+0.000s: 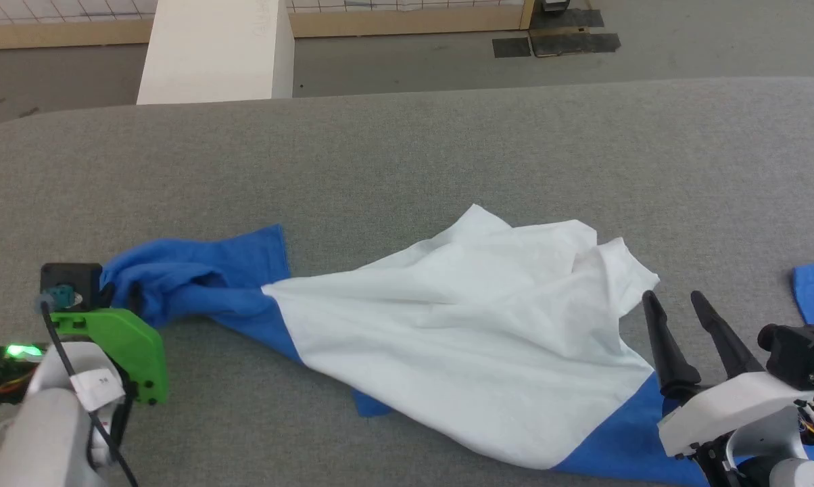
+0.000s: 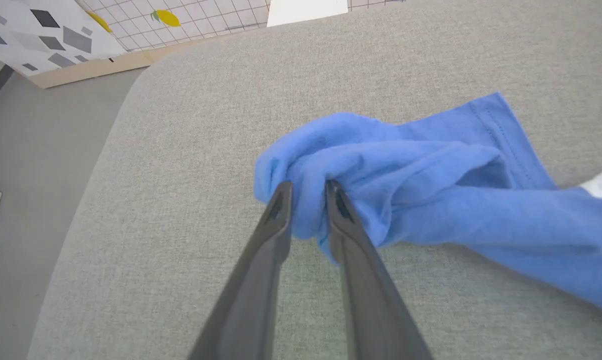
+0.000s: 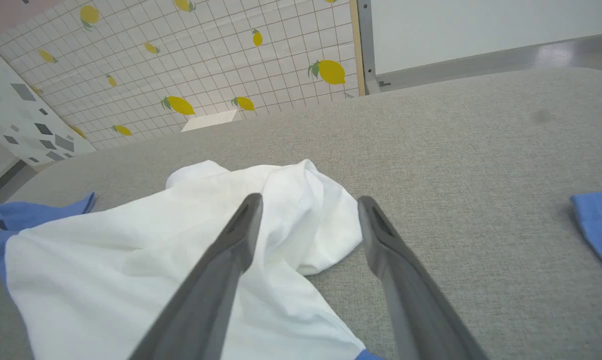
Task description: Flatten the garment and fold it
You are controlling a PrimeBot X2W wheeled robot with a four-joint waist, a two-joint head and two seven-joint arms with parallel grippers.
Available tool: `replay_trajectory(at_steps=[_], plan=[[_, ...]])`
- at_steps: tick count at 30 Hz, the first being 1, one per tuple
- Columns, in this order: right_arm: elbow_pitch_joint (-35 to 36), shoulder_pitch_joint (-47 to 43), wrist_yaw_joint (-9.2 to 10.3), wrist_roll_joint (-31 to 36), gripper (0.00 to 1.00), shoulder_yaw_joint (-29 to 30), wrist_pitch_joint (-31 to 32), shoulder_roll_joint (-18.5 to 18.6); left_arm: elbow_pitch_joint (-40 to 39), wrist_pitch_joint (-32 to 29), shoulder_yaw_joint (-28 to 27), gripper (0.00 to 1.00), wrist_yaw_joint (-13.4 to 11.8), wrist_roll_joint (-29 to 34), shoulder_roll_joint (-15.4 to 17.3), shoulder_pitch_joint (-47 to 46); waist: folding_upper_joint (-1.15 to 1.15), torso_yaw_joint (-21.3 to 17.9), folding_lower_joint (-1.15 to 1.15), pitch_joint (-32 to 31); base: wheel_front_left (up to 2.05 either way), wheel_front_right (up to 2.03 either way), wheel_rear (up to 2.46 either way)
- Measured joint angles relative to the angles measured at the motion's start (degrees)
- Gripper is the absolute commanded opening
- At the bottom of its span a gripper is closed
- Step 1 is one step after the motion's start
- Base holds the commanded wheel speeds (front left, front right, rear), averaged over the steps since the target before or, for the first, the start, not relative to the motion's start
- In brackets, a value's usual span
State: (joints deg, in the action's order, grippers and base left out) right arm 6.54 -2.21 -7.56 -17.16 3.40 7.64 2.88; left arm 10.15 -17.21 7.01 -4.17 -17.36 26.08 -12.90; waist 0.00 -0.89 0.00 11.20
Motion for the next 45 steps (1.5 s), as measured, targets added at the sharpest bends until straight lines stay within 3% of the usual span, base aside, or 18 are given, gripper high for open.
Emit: replay_trajectory(at_steps=[6, 12, 15, 19, 20, 21, 22, 30, 38, 45], plan=[[-2.13, 1.36, 0.00, 1.77, 1.00, -0.31, 1.76, -0.02, 0.40, 7.55, -1.00, 1.00, -1.05, -3.18, -5.39, 2.03, 0.00, 0.74, 0.00, -0.37, 0.00, 0.00, 0.00], [-5.46, 6.91, 0.00, 4.38, 1.00, 0.82, 6.11, -0.04, -4.11, 22.78, -2.03, 1.00, -2.99, -3.64, -11.68, 5.48, 0.00, 2.70, 0.00, -0.51, 0.00, 0.00, 0.00], [-10.23, 10.90, 0.00, 5.66, 1.00, 1.97, 12.49, 0.02, -4.74, 28.70, -0.94, 1.00, -2.97, -3.24, -14.15, 5.87, 0.00, 4.17, 0.00, -0.19, 0.00, 0.00, 0.00], [-15.59, 14.88, 0.00, 10.37, 1.00, 2.48, 23.84, -0.07, -4.49, 31.14, 0.58, 1.00, -2.92, -2.05, -16.50, 5.67, 0.00, 6.17, 0.00, 0.40, 0.00, 0.00, 0.00], [-16.33, 15.89, 0.00, 11.92, 0.43, 2.78, 26.73, -0.04, -4.21, 31.37, 1.08, 1.00, -2.86, -1.68, -17.11, 5.54, 0.00, 6.75, 0.00, 0.59, 0.00, 0.00, 0.00], [-16.46, 16.94, 0.00, 13.71, 0.13, 2.86, 28.63, -0.04, -3.91, 31.52, 1.23, 1.00, -2.61, -1.57, -17.68, 5.31, 0.00, 7.32, 0.00, 0.79, 0.00, 0.00, 0.00], [-16.38, 18.25, 0.00, 14.54, 0.00, 2.98, 29.53, -0.04, -3.63, 31.65, 1.30, 1.00, -2.35, -1.57, -18.19, 4.97, 0.00, 7.88, 0.00, 1.01, 0.00, 0.00, 0.00], [-17.72, 32.62, 0.00, 17.78, 0.00, 2.20, 26.99, 0.86, -3.20, 31.77, 0.75, 1.00, -0.27, -0.62, -20.51, 2.41, 0.00, 10.94, 0.00, 3.77, 0.00, 0.00, 0.00], [-27.85, 51.18, -0.02, 18.48, 0.00, -0.92, 16.51, 6.38, -3.05, 31.77, 0.14, 1.00, 2.18, 0.75, -22.37, -0.79, 0.00, 14.21, 0.00, 8.35, 0.00, 0.00, 0.00], [-37.76, 61.10, -0.02, 23.01, 0.00, 0.12, 9.99, 9.50, -2.91, 31.77, 0.57, 1.00, 3.10, 0.71, -22.87, -3.19, 0.00, 17.32, -0.01, 13.06, 0.00, 0.00, 0.00]])
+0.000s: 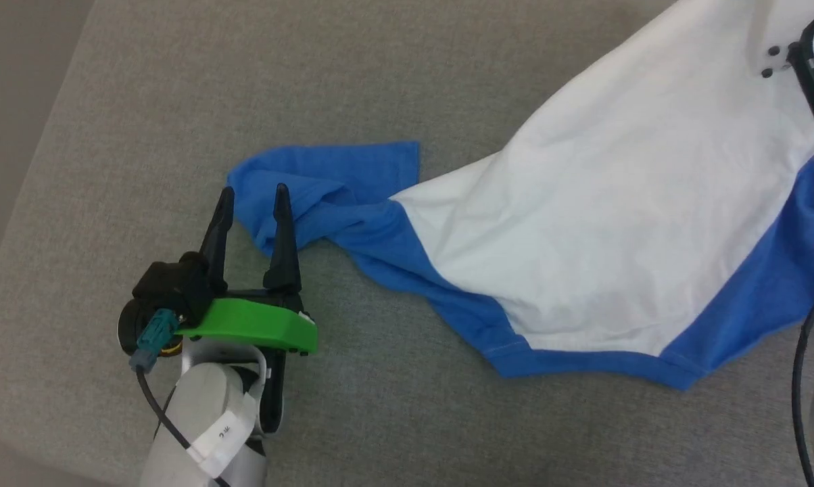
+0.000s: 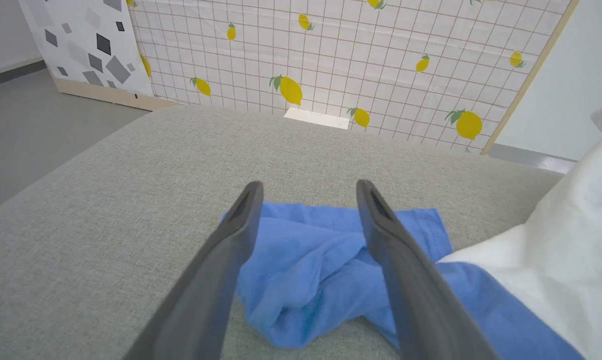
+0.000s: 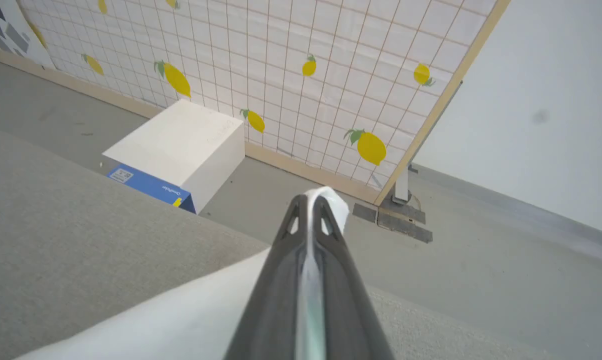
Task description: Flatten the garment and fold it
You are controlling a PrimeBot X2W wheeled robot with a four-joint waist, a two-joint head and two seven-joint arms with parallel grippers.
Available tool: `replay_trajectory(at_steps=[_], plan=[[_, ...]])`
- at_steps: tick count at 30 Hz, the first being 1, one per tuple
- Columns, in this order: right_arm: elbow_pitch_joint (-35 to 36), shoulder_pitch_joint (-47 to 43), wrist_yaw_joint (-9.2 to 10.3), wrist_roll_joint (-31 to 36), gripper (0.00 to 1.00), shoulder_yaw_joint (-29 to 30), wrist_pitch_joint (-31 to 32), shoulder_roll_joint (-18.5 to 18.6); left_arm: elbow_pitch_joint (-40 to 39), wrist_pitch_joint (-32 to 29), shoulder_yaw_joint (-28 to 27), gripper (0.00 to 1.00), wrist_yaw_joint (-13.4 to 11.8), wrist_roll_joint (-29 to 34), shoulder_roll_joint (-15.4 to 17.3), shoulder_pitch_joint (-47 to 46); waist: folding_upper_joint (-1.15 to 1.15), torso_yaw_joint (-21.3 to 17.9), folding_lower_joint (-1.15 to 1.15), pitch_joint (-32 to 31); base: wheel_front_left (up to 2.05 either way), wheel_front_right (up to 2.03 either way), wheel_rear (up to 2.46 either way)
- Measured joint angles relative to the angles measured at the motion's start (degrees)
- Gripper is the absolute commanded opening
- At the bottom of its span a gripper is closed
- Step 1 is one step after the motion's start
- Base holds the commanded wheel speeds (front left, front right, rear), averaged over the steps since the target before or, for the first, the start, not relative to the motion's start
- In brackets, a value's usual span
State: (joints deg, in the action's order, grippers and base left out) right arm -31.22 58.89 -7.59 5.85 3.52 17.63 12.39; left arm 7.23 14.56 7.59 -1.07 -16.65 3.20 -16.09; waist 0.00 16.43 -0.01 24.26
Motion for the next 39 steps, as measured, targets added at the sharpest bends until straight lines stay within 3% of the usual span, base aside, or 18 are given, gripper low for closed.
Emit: replay_trajectory(at_steps=[4, 6, 13, 18, 23, 30, 31, 36, 39], plan=[[-5.92, 0.44, 0.00, 0.71, 0.00, 2.31, 1.31, -0.43, 0.24, 0.00, 0.05, 1.00, 0.00, -0.33, -0.04, -0.48, 0.00, 1.30, 0.00, 2.11, 0.00, 0.00, 0.00], [-7.61, 0.21, 0.00, 0.48, 1.00, 2.69, 1.47, -1.13, 0.53, 0.00, -0.04, 1.00, -0.01, -0.32, -0.05, -0.48, 0.00, 1.59, -0.01, 2.75, 0.00, 0.00, 0.00], [-6.28, -6.91, 0.01, -6.54, 1.00, 1.35, -4.95, -3.46, 1.91, 0.00, -1.59, 1.00, 0.32, 1.02, -0.13, 0.38, 0.00, 0.88, 0.00, 0.95, 0.00, 0.00, 0.00], [2.46, -18.72, 0.01, -13.57, 1.00, -0.49, -10.96, -5.66, 2.88, 0.01, -2.55, 1.00, 1.04, 2.05, -0.12, 3.82, 0.00, -0.54, 0.01, -2.31, 0.00, 0.00, 0.00], [14.66, -33.20, 0.01, -15.58, 1.00, -1.16, -14.97, -7.05, 4.30, 0.15, -2.25, 1.00, 1.67, 3.22, 0.32, 7.26, 0.00, -3.30, 0.01, -6.78, 0.00, 0.00, 0.00], [27.60, -49.99, 0.02, -16.06, 1.00, -0.59, -15.04, -9.05, 5.03, -2.48, 1.16, 1.00, 3.64, 3.55, 0.57, 8.99, 0.00, -7.53, 0.01, -11.97, 0.00, 0.00, 0.00], [30.26, -55.49, 0.01, -15.94, 1.00, -0.91, -14.01, -9.51, 5.20, -3.55, 2.75, 1.00, 4.32, 3.54, 0.57, 9.22, 0.00, -9.05, 0.01, -13.62, 0.00, 0.00, 0.00], [31.58, -60.84, 0.02, -18.24, 1.00, -0.12, -13.66, -9.51, 6.32, -7.83, 6.35, 1.00, 5.70, 1.87, 0.41, 9.42, 0.00, -11.17, 0.01, -15.42, 0.00, 0.00, 0.00], [32.29, -61.94, 0.02, -18.79, 1.00, -0.31, -13.65, -9.50, 8.38, -13.94, 8.42, 1.00, 6.06, -0.74, 0.13, 10.03, 0.00, -12.42, 0.01, -16.06, 0.00, 0.00, 0.00]])
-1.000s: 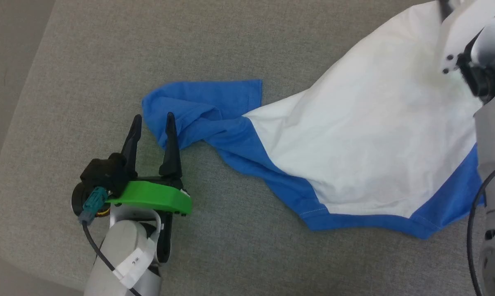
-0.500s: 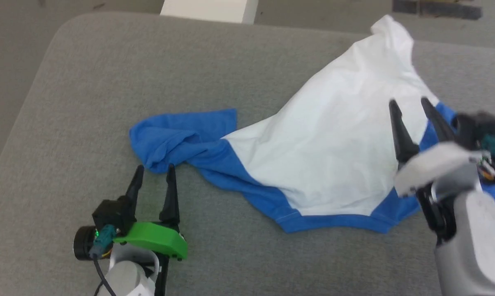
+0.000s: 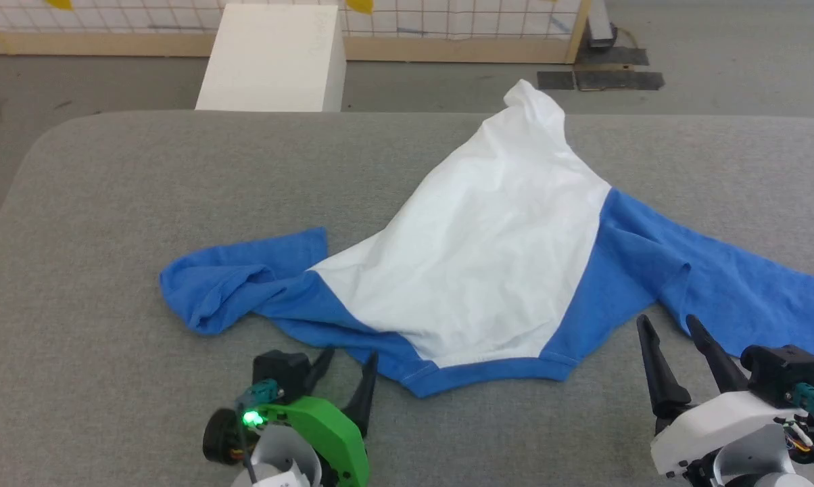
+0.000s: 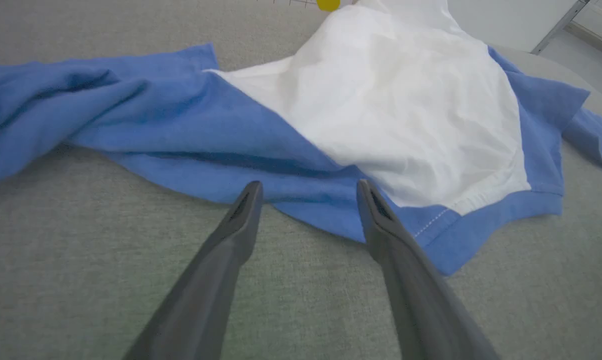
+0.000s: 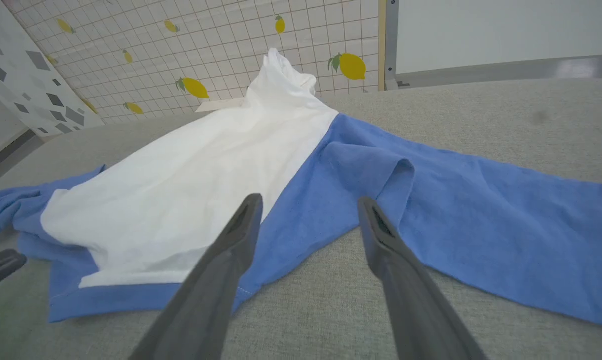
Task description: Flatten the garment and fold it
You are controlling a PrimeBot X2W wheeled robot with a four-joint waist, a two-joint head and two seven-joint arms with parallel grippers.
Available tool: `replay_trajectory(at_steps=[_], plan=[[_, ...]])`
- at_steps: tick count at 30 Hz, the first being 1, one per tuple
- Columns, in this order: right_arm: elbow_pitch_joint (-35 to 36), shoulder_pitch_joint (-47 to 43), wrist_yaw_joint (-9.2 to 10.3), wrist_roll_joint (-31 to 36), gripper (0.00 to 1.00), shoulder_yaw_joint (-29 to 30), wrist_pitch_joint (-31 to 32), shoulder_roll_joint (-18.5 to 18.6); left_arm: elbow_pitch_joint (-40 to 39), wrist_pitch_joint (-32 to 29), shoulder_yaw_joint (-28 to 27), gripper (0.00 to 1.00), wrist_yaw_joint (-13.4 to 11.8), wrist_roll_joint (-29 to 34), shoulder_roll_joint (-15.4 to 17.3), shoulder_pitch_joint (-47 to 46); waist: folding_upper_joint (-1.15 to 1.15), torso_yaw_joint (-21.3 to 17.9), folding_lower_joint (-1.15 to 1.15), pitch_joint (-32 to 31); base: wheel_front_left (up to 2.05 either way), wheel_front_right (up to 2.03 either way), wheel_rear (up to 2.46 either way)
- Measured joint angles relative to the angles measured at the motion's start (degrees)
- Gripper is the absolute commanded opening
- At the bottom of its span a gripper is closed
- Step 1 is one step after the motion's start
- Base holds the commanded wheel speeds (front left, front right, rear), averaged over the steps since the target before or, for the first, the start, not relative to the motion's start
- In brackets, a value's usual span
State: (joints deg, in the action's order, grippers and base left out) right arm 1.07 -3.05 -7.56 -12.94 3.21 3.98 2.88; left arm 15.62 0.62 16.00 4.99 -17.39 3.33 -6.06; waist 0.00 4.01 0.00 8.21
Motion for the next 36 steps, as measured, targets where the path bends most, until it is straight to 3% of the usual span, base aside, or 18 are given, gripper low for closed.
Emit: replay_trajectory(at_steps=[7, 14, 15, 16, 17, 24, 30, 34, 36], plan=[[1.04, -0.33, 0.00, -0.49, 1.00, -0.83, 0.12, -0.01, 1.66, -9.73, 0.42, 1.00, -3.78, -2.67, -0.22, 0.02, 0.00, -2.74, 0.00, -0.46, 0.00, 0.00, 0.00], [1.12, -0.33, 0.00, -1.42, 1.00, -1.69, 0.11, 0.00, 2.42, -16.42, -0.03, 1.00, -5.49, -4.24, -0.16, -2.55, 0.00, -4.74, 0.00, 0.17, 0.00, 0.00, 0.00], [1.12, -0.33, 0.00, -1.46, 1.00, -1.76, 0.10, 0.00, 2.56, -17.42, 0.13, 0.60, -5.55, -4.36, -0.10, -3.08, 0.00, -4.86, 0.00, 0.34, 0.00, 0.00, 0.00], [1.13, -0.31, -0.01, -1.56, 1.00, -1.86, 0.09, -0.01, 2.76, -18.67, 0.32, 0.36, -5.56, -4.41, 0.02, -3.67, 0.00, -4.98, 0.00, 0.54, 0.00, 0.00, 0.00], [1.14, -0.31, 0.00, -1.64, 1.00, -1.89, 0.04, -0.02, 2.82, -19.62, 0.57, 0.00, -5.53, -4.41, 0.21, -4.13, 0.00, -5.06, 0.00, 0.72, 0.00, 0.00, 0.00], [1.13, -0.30, 0.00, -2.21, 1.00, -0.91, -0.25, -0.01, -1.32, -21.46, 0.40, 0.00, -5.13, -5.56, 1.75, -2.80, 0.00, -4.35, 0.00, 1.26, 0.00, 0.00, 0.00], [1.89, -0.37, 0.00, -2.16, 1.00, 1.02, 0.13, 0.00, -12.90, -23.85, -1.69, 0.00, -8.37, -5.87, 5.98, 7.98, 0.00, -1.48, 0.00, 0.90, 0.00, 0.00, 0.00], [2.04, -0.63, 0.00, -2.00, 1.00, 1.05, 3.00, -0.01, -16.83, -25.80, -2.10, 0.00, -9.37, -6.97, 6.32, 12.26, 0.00, 0.41, 0.00, 0.79, 0.00, 0.00, 0.00], [1.64, -1.03, 0.00, -2.29, 1.00, 0.67, 6.59, 0.01, -18.04, -26.08, -2.22, 0.78, -10.21, -7.00, 6.15, 13.79, 0.00, 1.36, 0.00, 0.70, 0.00, 0.00, 0.00]])
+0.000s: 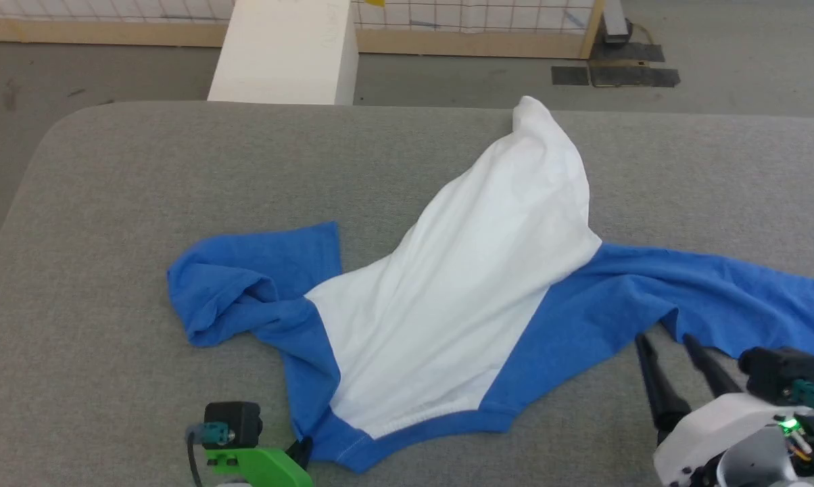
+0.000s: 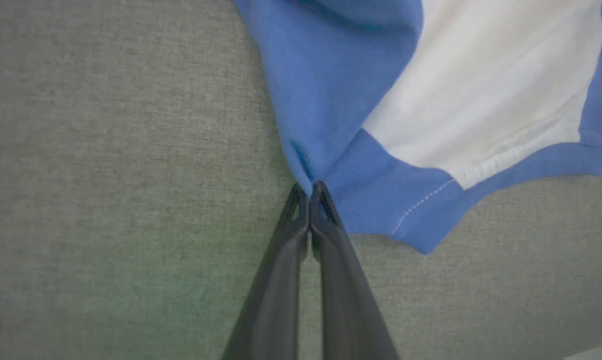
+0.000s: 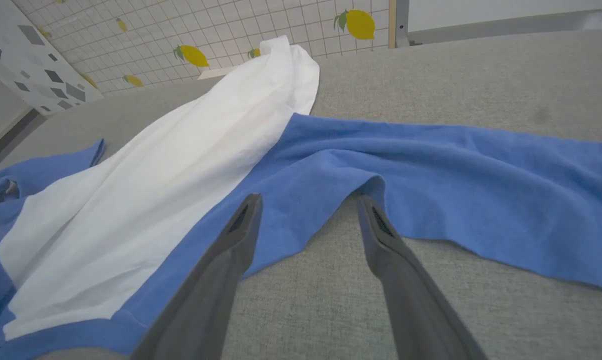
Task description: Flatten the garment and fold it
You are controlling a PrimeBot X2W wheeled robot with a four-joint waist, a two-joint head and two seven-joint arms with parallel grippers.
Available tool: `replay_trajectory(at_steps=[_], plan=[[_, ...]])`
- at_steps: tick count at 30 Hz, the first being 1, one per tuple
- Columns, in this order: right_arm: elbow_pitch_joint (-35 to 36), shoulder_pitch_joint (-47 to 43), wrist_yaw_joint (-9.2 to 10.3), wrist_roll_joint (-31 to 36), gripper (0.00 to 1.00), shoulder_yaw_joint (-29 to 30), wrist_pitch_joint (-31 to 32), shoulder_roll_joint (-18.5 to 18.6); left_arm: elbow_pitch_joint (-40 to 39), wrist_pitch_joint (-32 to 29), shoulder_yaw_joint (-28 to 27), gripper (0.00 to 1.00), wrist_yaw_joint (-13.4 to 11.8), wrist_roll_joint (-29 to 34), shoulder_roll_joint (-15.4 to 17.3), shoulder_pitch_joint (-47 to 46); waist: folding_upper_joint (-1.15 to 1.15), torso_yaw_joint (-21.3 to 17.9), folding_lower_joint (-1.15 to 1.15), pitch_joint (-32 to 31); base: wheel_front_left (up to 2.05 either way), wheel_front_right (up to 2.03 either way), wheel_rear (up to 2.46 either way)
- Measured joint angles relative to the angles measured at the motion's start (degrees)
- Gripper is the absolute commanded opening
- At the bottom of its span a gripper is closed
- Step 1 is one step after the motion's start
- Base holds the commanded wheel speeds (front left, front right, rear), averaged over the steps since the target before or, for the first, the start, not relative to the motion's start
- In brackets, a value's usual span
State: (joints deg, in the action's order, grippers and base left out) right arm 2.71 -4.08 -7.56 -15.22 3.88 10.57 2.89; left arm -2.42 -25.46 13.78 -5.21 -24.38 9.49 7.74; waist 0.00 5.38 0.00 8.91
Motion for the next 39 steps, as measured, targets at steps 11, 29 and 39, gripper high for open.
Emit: replay_trajectory(at_steps=[11, 29, 39], plan=[[-3.96, -0.23, 0.00, -2.93, 1.00, -0.51, 8.98, -0.04, -1.38, 18.49, -4.05, 1.00, -0.23, 1.35, -1.01, -0.24, 0.00, 2.05, 0.00, 0.08, 0.00, 0.00, 0.00], [-12.61, 9.58, 0.00, -2.82, 0.00, -1.93, 15.83, 0.10, 9.83, 39.94, -7.21, 1.00, 0.19, 5.44, -3.67, -9.27, 0.00, 3.58, 0.00, 3.09, 0.00, 0.00, 0.00], [-7.62, 3.59, 0.00, -2.97, 0.00, 1.62, 14.54, -0.08, 11.90, 39.99, -7.93, 1.00, 1.12, 5.75, -3.43, -9.22, 0.00, 1.95, 0.00, 1.45, 0.00, 0.00, 0.00]])
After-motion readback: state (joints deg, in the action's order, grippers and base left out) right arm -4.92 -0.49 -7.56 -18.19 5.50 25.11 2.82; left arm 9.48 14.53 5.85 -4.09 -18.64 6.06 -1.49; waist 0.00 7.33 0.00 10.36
